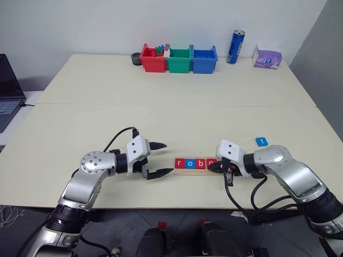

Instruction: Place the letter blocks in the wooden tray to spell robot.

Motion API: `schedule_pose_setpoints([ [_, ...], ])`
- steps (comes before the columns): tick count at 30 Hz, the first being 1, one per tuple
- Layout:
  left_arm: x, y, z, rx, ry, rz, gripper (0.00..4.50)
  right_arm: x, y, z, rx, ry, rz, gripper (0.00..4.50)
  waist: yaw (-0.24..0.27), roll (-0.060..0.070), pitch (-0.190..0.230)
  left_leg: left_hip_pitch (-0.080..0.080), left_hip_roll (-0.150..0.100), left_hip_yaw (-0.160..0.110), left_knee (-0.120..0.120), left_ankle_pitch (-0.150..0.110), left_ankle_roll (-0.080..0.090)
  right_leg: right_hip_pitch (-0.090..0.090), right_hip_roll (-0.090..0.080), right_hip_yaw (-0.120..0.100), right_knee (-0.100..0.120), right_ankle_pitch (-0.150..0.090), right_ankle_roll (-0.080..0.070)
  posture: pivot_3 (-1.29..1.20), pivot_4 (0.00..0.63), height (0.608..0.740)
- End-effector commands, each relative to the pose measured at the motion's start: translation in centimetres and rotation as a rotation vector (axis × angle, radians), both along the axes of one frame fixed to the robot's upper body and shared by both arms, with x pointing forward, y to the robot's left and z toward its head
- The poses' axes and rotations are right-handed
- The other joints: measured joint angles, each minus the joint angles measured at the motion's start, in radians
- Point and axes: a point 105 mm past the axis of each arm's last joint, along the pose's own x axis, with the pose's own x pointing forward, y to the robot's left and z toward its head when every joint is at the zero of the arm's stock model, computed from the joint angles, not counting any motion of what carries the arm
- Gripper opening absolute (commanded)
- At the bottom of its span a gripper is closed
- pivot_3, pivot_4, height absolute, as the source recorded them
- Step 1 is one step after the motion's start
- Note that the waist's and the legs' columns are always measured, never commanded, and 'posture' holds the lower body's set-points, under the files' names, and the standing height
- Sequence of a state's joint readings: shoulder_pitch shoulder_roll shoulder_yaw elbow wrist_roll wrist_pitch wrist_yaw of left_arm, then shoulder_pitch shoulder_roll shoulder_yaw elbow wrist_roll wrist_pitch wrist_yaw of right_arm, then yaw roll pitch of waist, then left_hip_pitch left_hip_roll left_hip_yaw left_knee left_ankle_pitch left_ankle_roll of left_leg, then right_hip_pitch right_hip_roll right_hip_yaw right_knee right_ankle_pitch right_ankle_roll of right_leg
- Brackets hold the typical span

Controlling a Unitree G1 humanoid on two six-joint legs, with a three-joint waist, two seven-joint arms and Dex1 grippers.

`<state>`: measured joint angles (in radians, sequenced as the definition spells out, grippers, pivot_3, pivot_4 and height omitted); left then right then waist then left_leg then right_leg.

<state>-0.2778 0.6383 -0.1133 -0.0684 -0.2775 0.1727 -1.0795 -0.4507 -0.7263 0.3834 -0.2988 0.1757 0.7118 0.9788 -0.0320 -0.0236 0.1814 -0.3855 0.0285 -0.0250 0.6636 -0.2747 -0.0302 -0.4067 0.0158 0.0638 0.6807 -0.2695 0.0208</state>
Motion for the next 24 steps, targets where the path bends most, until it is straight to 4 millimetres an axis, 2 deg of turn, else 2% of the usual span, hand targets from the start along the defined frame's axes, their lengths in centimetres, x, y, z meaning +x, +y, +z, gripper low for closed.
schedule_pose_setpoints([
  [1,0.0,-0.3,1.0,-0.010,-0.041,-0.011,4.50,0.3,0.6,1.4,0.031,-0.050,0.016,0.05,0.000,0.000,0.000,0.000,0.000,0.000,0.000,0.000,0.000,0.000,0.000,0.000,0.000,0.000,0.000,0.00,0.150,0.740],
  [6,-0.1,-0.2,1.0,-0.011,-0.040,-0.008,4.50,-0.6,0.7,2.2,0.070,-0.005,0.033,0.05,0.000,0.000,0.000,0.000,0.000,0.000,0.000,0.000,0.000,0.000,0.000,0.000,0.000,0.000,-0.001,0.00,0.150,0.740],
  [9,-0.1,-0.1,1.0,-0.013,-0.039,-0.005,4.50,-0.4,-0.2,2.8,0.051,-0.025,0.016,0.05,0.000,0.000,0.000,0.000,0.000,-0.001,0.000,0.000,0.000,0.000,0.000,0.000,0.000,0.000,-0.001,0.00,0.150,0.740],
  [11,-0.1,0.0,0.9,-0.012,-0.039,-0.002,4.50,0.1,-1.5,2.8,-0.007,-0.063,-0.004,0.05,0.000,0.000,0.000,0.000,0.000,0.000,0.000,0.000,0.000,0.000,0.000,0.000,0.000,0.000,0.000,0.00,0.150,0.740],
  [16,0.2,0.3,1.0,-0.008,-0.043,0.009,4.50,0.4,-3.2,2.0,-0.097,-0.082,0.000,0.05,0.000,0.000,0.000,0.000,0.000,0.000,0.000,0.000,0.000,0.000,0.000,0.000,0.000,0.000,0.000,0.00,0.150,0.740],
  [24,0.4,0.5,1.2,-0.003,-0.051,0.014,4.50,1.3,-3.0,0.9,-0.135,-0.104,0.021,0.05,0.000,0.000,0.000,0.000,0.000,0.001,0.000,0.000,0.000,0.000,0.000,0.001,0.000,0.000,0.000,0.00,0.150,0.740],
])
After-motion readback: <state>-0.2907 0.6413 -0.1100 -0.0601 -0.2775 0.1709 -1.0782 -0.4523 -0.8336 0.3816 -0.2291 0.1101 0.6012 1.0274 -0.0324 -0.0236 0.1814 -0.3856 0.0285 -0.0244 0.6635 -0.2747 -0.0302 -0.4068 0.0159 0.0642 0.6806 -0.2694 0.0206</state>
